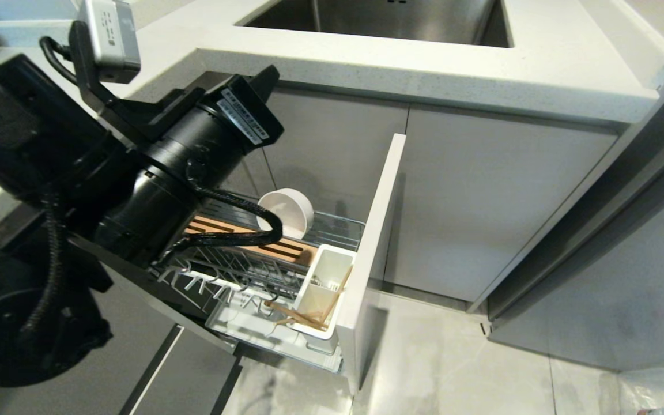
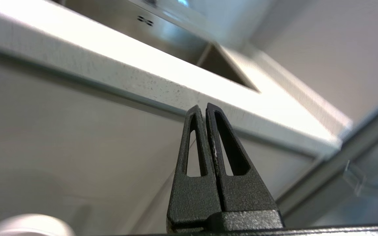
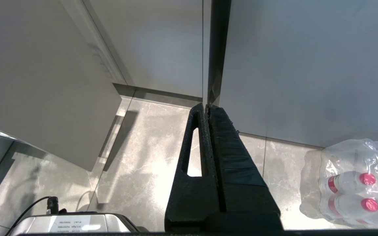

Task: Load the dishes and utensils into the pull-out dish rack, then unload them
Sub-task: Pick up the chopsticks and place it in the cupboard

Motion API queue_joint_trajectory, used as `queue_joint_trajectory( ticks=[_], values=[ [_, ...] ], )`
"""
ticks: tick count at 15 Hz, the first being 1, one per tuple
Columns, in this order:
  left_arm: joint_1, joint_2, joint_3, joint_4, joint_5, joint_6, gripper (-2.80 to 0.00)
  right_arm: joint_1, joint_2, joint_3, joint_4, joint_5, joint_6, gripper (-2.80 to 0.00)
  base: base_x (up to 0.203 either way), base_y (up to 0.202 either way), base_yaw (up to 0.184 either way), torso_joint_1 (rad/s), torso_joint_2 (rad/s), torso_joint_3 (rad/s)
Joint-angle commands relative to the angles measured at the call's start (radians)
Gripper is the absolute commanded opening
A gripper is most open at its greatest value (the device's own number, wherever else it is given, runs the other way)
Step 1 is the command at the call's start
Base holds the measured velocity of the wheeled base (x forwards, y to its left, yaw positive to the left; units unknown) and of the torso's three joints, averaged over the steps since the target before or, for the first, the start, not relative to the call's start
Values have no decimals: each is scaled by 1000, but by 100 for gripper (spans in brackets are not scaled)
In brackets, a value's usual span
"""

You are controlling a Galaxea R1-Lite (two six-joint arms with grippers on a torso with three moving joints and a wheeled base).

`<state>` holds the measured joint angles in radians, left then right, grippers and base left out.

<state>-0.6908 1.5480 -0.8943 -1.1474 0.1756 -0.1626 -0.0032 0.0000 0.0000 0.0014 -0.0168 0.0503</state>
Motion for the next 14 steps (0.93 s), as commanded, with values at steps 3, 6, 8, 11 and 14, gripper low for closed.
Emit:
queue_joint_trajectory(
  ticks=[3, 6, 8, 11, 14],
  values=[
    [64, -168, -6, 147, -129, 147, -280, 0, 0, 2, 0, 0, 0, -280, 0, 0, 0, 0, 0, 0],
    [150, -282, -27, 329, -227, 290, -280, 0, 0, 2, 0, 0, 0, -280, 0, 0, 0, 0, 0, 0],
    [251, -355, -30, 422, -284, 336, -280, 0, 0, 2, 0, 0, 0, -280, 0, 0, 0, 0, 0, 0],
    [447, -448, -42, 524, -342, 349, -280, 0, 0, 2, 0, 0, 0, -280, 0, 0, 0, 0, 0, 0],
    [638, -509, -110, 658, -367, 347, -280, 0, 0, 2, 0, 0, 0, -280, 0, 0, 0, 0, 0, 0]
  ],
)
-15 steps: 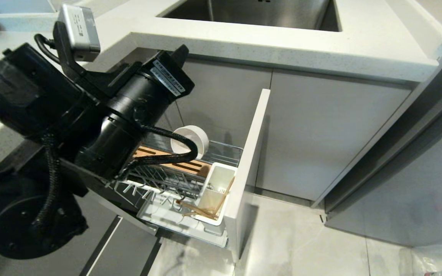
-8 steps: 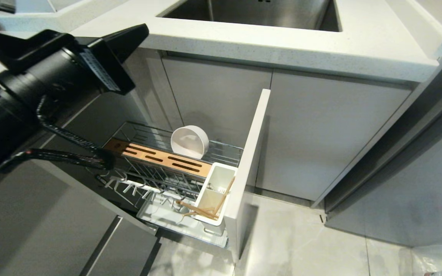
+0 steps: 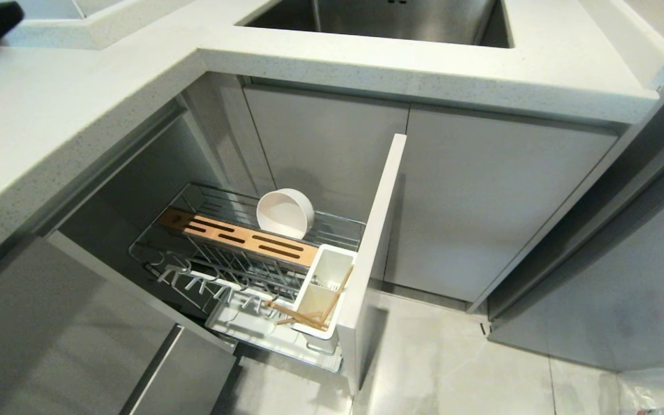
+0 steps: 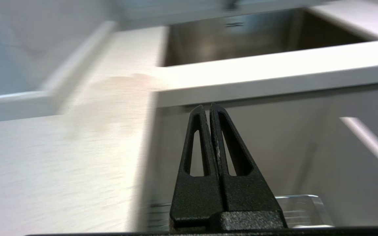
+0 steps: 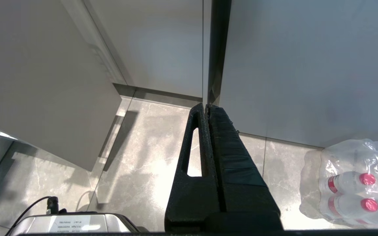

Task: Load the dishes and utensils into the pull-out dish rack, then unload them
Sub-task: Pick up the chopsticks and place it in the cupboard

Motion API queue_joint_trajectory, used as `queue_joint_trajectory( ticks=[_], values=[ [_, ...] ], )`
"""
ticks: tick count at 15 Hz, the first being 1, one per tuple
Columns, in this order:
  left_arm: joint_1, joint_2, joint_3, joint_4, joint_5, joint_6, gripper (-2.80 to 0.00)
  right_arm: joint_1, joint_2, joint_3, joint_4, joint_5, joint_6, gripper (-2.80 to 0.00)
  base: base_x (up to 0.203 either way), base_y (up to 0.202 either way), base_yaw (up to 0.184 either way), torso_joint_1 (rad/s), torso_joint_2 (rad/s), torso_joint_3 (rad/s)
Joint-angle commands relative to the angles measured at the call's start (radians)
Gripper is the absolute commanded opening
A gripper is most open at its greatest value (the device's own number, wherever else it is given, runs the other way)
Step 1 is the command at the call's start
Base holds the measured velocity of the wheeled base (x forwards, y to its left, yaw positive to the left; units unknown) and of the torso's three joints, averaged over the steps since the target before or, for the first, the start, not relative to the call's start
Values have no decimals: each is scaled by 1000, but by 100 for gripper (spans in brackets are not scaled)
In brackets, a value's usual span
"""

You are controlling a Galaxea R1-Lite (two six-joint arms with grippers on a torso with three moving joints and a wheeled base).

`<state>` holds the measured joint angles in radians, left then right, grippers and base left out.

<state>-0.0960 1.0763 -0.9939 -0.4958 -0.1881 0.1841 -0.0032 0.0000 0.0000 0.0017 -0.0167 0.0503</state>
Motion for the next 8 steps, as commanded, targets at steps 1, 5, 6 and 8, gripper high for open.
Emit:
queue_joint_trajectory(
  ticks=[1, 5, 6, 8],
  values=[
    [70, -49, -62, 98, 7, 0, -280, 0, 0, 2, 0, 0, 0, -280, 0, 0, 0, 0, 0, 0],
    [71, -37, -242, 450, 156, 6, -280, 0, 0, 2, 0, 0, 0, -280, 0, 0, 0, 0, 0, 0],
    [69, -26, -255, 483, 195, 6, -280, 0, 0, 2, 0, 0, 0, -280, 0, 0, 0, 0, 0, 0],
    [68, -5, -261, 486, 316, 5, -280, 0, 0, 2, 0, 0, 0, -280, 0, 0, 0, 0, 0, 0]
  ],
)
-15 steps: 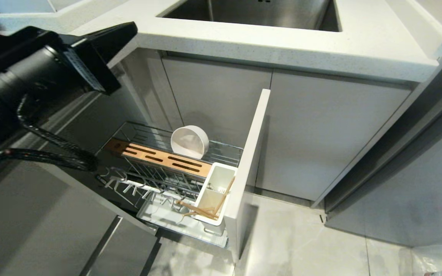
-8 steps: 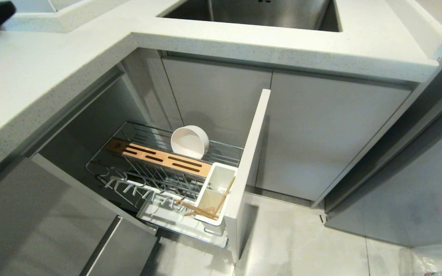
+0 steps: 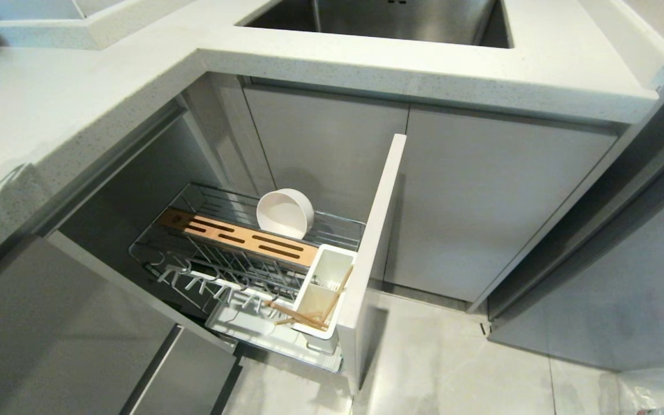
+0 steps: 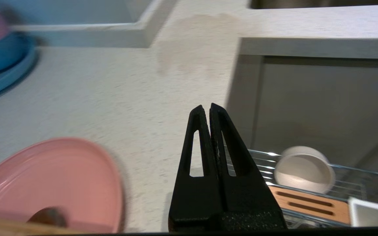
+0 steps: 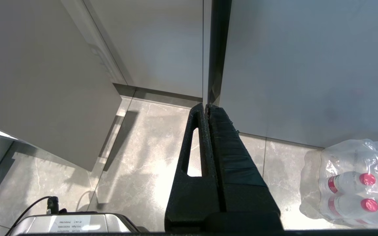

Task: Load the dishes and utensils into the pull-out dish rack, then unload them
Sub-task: Pick up the chopsticks and place it in the cupboard

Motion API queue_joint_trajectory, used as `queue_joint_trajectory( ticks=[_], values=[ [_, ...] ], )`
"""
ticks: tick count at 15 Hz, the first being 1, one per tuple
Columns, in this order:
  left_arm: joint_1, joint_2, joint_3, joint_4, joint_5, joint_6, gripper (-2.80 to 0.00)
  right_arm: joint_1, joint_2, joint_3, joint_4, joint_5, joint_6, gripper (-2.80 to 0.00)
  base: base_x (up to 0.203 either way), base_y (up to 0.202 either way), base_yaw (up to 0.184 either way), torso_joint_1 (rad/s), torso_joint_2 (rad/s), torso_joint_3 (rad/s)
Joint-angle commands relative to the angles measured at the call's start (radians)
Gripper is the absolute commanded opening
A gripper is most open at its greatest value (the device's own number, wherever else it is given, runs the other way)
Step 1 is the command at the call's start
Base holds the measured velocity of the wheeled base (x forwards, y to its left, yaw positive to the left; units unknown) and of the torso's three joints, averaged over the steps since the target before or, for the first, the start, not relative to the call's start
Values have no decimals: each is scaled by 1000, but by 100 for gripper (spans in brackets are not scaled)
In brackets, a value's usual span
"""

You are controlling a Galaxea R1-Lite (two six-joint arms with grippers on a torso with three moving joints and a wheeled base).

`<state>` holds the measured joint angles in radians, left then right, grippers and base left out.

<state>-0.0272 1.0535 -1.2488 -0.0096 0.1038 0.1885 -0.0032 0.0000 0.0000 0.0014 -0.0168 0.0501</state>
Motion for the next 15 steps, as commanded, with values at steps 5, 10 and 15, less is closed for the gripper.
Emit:
queue_joint_trajectory(
  ticks=[5, 10, 15],
  values=[
    [-8, 67, -40, 45, 209, -9, -280, 0, 0, 2, 0, 0, 0, -280, 0, 0, 0, 0, 0, 0],
    [-57, 128, -97, 96, 337, -171, -280, 0, 0, 2, 0, 0, 0, -280, 0, 0, 0, 0, 0, 0],
    [-49, 194, -282, 216, 486, -313, -280, 0, 0, 2, 0, 0, 0, -280, 0, 0, 0, 0, 0, 0]
  ],
)
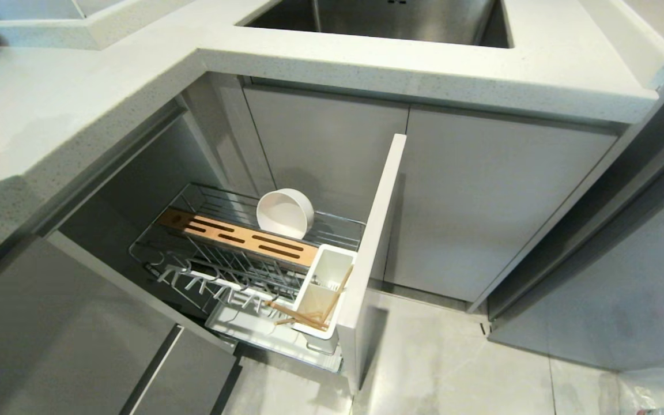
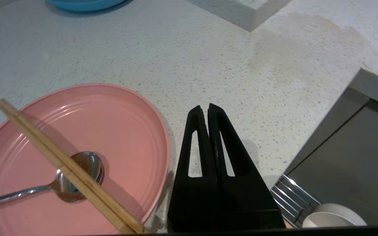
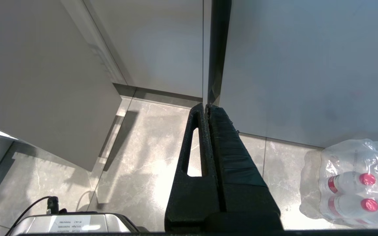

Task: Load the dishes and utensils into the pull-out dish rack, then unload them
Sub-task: Pick up the chopsticks and place it in the cupboard

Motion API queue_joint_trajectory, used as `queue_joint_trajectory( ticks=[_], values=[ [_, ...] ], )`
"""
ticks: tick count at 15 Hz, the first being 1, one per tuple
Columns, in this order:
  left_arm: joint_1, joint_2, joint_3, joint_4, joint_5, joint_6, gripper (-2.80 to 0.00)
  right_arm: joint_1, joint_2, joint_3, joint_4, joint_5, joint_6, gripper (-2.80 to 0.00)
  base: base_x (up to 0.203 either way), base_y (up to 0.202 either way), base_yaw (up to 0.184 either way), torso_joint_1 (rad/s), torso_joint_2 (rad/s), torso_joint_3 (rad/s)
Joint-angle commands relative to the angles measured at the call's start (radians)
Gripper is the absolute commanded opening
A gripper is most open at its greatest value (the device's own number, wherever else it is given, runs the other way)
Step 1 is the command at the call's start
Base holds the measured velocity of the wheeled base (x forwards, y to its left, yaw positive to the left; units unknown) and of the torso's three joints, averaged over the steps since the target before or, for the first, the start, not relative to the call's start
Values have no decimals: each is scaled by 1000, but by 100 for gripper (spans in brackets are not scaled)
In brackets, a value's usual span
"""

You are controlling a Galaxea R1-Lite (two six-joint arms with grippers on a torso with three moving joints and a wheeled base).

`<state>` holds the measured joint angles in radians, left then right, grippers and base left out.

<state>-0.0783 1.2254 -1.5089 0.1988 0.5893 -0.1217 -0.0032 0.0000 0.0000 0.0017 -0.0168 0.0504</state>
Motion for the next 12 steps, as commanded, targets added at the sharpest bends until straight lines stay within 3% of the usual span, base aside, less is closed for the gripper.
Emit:
queue_joint_trajectory(
  ticks=[1, 4, 8, 12],
  values=[
    [2, 30, -54, 55, 30, -38, -280, 0, 0, 2, 0, 0, 0, -280, 0, 0, 0, 0, 0, 0],
    [26, 62, -164, 207, 114, -118, -280, 0, 0, 2, 0, 0, 0, -280, 0, 0, 0, 0, 0, 0],
    [216, 105, -224, 278, 128, -149, -280, 0, 0, 2, 0, 0, 0, -280, 0, 0, 0, 0, 0, 0],
    [308, 128, -248, 308, 103, -193, -280, 0, 0, 2, 0, 0, 0, -280, 0, 0, 0, 0, 0, 0]
  ],
)
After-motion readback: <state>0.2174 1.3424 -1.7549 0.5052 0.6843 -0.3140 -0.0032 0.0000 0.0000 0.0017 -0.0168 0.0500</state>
